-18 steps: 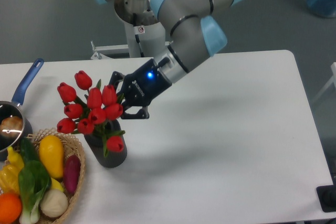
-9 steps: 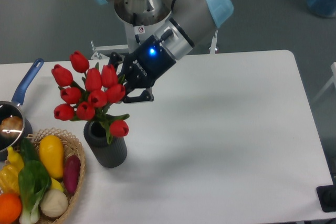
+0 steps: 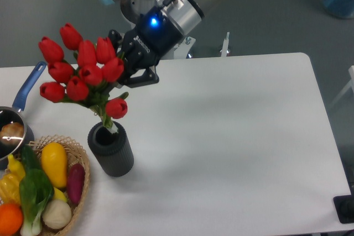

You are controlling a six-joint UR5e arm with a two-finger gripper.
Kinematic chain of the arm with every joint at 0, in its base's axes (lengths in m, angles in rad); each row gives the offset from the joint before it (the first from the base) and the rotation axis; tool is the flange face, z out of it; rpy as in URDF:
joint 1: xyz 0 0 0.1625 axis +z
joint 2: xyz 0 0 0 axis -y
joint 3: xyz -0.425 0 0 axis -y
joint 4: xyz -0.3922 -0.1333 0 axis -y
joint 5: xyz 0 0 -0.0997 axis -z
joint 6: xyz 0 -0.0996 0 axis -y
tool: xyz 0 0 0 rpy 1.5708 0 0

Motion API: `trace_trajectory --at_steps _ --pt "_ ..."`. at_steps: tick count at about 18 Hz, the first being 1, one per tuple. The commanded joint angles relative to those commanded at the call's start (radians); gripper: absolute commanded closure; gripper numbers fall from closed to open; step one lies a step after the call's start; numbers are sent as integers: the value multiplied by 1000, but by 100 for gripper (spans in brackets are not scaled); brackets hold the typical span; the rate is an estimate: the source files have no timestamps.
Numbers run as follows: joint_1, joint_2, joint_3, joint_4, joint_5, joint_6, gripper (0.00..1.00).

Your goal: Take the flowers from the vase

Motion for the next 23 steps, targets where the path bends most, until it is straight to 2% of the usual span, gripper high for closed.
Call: trace_trajectory --at_steps 4,6,7,10,14,18,23 --pt "44 0 8 5 -5 14 100" --pt "64 -11 6 53 11 21 100" --pt "69 -17 8 72 47 21 100" --pt "71 -49 17 126 248 64 100" --pt "107 -87 57 115 406 168 100" --pt "104 -141 92 106 616 207 100" --pt "104 -183 110 91 713 239 100"
